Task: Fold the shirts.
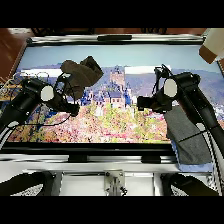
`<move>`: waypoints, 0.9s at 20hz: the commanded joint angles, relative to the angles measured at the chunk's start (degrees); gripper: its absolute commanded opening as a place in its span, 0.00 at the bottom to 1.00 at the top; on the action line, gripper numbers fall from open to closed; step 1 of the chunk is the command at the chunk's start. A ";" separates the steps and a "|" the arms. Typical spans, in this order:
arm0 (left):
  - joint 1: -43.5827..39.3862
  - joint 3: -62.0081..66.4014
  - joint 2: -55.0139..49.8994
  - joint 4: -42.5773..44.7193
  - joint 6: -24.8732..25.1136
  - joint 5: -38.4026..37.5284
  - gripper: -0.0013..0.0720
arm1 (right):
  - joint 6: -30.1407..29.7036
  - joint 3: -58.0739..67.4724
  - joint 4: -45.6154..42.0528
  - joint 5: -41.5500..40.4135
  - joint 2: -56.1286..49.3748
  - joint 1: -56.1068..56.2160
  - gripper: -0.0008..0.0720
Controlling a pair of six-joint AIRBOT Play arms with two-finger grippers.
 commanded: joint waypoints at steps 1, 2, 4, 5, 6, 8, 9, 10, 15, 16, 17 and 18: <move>0.00 -0.02 -0.02 0.02 0.02 0.02 0.95 | 0.00 0.04 0.00 0.02 -0.02 0.07 0.92; 0.00 -0.02 -0.02 0.02 0.02 0.02 0.95 | 0.00 0.04 0.00 0.02 -0.02 0.07 0.92; 0.00 -0.02 -0.02 0.02 0.02 0.02 0.95 | 0.00 0.04 0.00 0.02 -0.02 0.07 0.92; 0.00 -0.02 -0.02 0.02 0.02 0.02 0.95 | 0.00 0.04 0.00 0.02 -0.02 0.07 0.92; 0.00 -0.02 -0.02 0.02 0.02 0.02 0.95 | 0.00 0.04 0.00 0.02 -0.02 0.07 0.92; 0.00 -0.02 -0.02 0.02 0.02 0.02 0.95 | 0.00 0.04 0.02 0.02 -0.02 0.07 0.92; 0.00 -0.02 -0.02 0.02 0.02 0.02 0.95 | 0.00 0.04 0.00 0.02 -0.02 0.07 0.92; 0.00 -0.02 -0.02 0.02 0.02 0.02 0.95 | 0.00 0.04 0.00 0.02 -0.02 0.07 0.92; 0.00 -0.02 -0.02 0.02 0.00 0.02 0.95 | 0.00 0.04 0.00 0.02 -0.02 0.07 0.92; -0.02 -0.02 -0.02 0.00 -0.76 0.20 0.95 | 1.09 0.04 0.28 -0.20 -0.02 0.07 0.92; -0.07 -0.02 -0.02 0.00 -1.49 1.46 0.95 | 2.45 0.04 0.76 -0.98 -0.02 0.07 0.92; -0.07 -0.02 -0.02 -0.04 -1.53 3.34 0.95 | 2.86 0.04 0.92 -2.12 -0.02 0.07 0.92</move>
